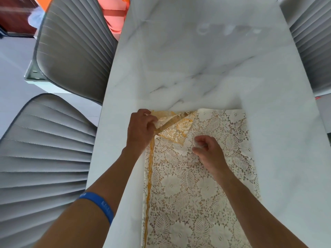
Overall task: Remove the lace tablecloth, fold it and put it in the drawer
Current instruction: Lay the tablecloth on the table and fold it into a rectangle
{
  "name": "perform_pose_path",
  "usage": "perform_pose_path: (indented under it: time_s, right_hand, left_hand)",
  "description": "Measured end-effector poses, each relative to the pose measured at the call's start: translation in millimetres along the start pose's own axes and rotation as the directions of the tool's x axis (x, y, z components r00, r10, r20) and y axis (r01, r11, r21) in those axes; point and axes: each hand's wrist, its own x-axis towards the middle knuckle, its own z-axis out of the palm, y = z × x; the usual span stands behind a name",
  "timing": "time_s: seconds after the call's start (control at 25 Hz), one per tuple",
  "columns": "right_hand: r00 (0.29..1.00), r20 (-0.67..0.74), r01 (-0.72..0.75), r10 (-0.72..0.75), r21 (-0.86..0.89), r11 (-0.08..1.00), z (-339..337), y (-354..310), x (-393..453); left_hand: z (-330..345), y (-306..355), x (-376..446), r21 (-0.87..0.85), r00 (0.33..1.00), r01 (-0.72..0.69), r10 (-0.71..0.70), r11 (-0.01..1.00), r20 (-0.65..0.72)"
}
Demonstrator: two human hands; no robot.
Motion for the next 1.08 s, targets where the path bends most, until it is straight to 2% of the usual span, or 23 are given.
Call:
perform_pose_path:
  time_s: [0.08,0.12,0.2,0.28,0.36,0.44,0.52,0.76,0.92,1.08]
  right_hand:
    - [0.997,0.012,0.082,-0.081,-0.191,0.978,5.9,-3.6,0.8]
    - [0.984,0.005,0.17,-0.177,-0.301,0.938,12.2,-7.2,1.3]
    - [0.897,-0.018,0.375,-0.443,-0.499,0.781,30.8,-19.9,5.9]
    - [0.78,0.074,0.522,-0.622,-0.626,0.58,52.4,-34.6,17.3]
    - [0.735,0.221,0.584,-0.641,-0.687,0.432,67.8,-39.4,31.0]
    - [0.735,0.269,0.579,-0.623,-0.727,0.369,73.9,-34.5,44.2]
    - [0.718,0.226,0.554,-0.658,-0.759,0.344,73.3,-27.8,52.7]
    - [0.703,0.16,0.526,-0.693,-0.774,0.354,76.1,-11.0,52.7]
    - [0.71,0.126,0.513,-0.693,-0.767,0.386,77.2,-10.4,52.9]
    - [0.703,0.118,0.518,-0.702,-0.762,0.39,76.5,-11.7,54.4]
  left_hand:
    - [1.2,-3.4,-6.8,-0.04,0.999,-0.052,0.052,0.998,0.007]
    - [3.4,-5.3,-11.4,-0.065,0.995,-0.092,0.094,0.994,0.021]
    - [8.2,-8.2,-22.4,-0.068,0.987,-0.156,0.159,0.985,0.033]
    - [12.8,-12.3,-30.6,-0.056,0.98,-0.196,0.197,0.979,0.009]
    - [16.6,-15.7,-35.8,-0.062,0.972,-0.236,0.236,0.97,-0.001]
    - [18.5,-17.4,-34.3,-0.064,0.966,-0.255,0.257,0.965,0.014]
    - [20.2,-17.6,-31.1,-0.058,0.975,-0.222,0.223,0.973,0.008]
    - [22.1,-14.0,-16.4,-0.068,0.998,0.022,-0.026,0.997,-0.052]
    - [24.3,-9.5,10.7,-0.197,0.942,0.281,-0.309,0.939,-0.129]
    - [23.1,-5.9,17.2,-0.249,0.909,0.355,-0.395,0.901,-0.134]
